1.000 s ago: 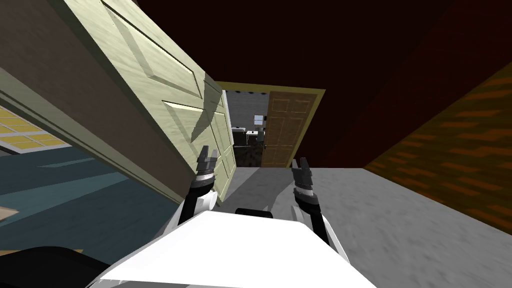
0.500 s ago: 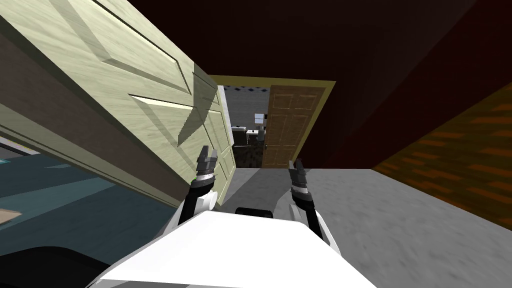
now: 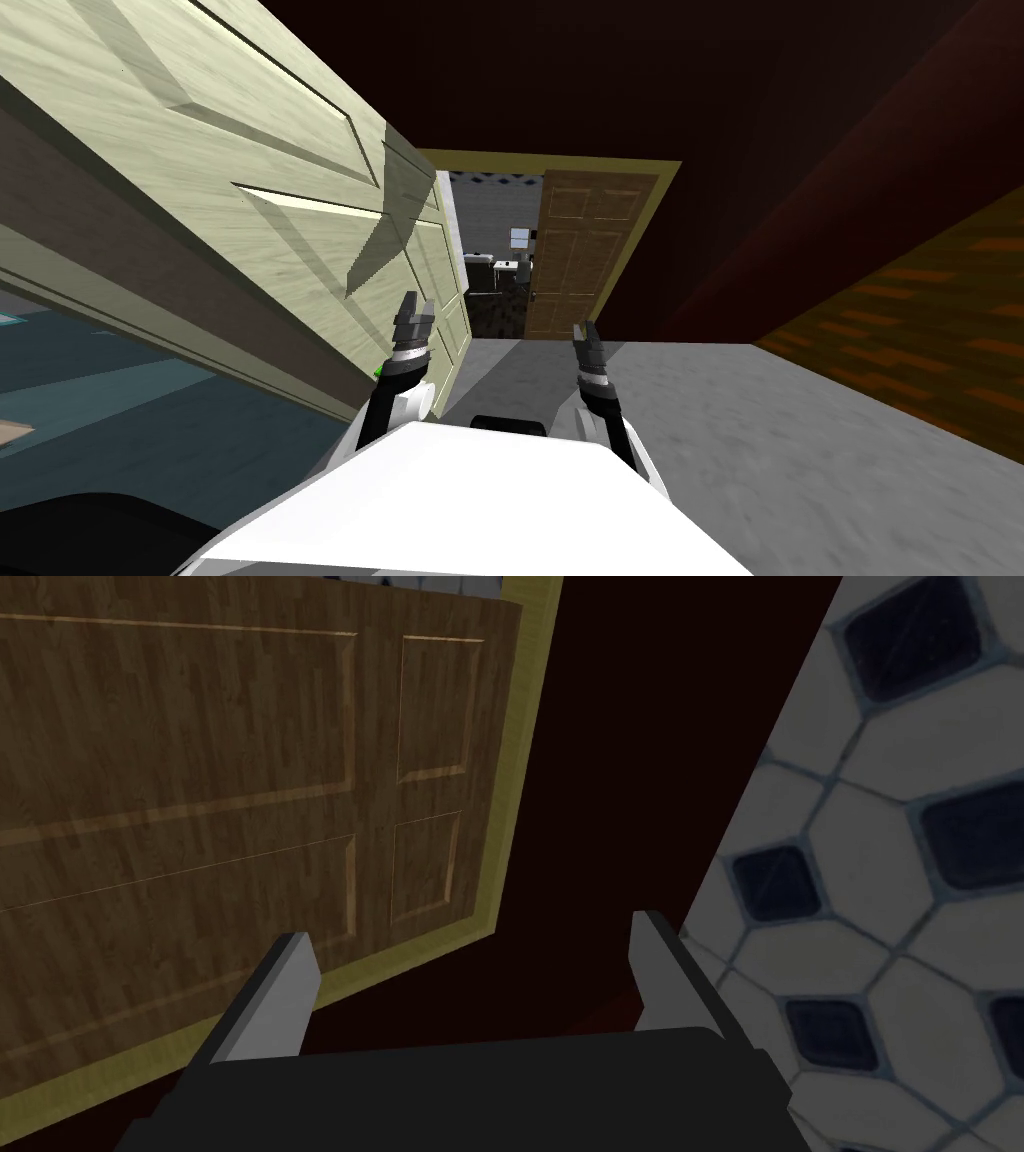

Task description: Pull the door open

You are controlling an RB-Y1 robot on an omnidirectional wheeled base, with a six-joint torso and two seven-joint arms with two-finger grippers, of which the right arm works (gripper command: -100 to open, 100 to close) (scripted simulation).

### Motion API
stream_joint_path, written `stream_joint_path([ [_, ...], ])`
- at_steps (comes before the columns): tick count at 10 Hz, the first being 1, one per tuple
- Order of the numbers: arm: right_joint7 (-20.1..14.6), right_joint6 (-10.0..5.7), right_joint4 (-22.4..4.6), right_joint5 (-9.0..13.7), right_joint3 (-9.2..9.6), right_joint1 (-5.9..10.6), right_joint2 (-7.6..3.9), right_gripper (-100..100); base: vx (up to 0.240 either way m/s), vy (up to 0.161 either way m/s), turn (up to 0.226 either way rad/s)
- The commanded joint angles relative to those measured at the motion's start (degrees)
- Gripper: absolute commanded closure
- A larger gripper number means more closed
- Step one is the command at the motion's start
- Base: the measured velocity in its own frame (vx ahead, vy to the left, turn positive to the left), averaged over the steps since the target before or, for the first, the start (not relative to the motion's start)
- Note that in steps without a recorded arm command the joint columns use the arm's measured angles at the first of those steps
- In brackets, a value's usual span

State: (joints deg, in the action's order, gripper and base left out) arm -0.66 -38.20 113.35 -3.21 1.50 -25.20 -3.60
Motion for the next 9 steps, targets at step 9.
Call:
stream_joint_path([
  [9, -0.77, -1.53, -14.06, 2.43, 0.03, 5.93, -1.9, -100, 0.098, 0.0, 0.026],
])
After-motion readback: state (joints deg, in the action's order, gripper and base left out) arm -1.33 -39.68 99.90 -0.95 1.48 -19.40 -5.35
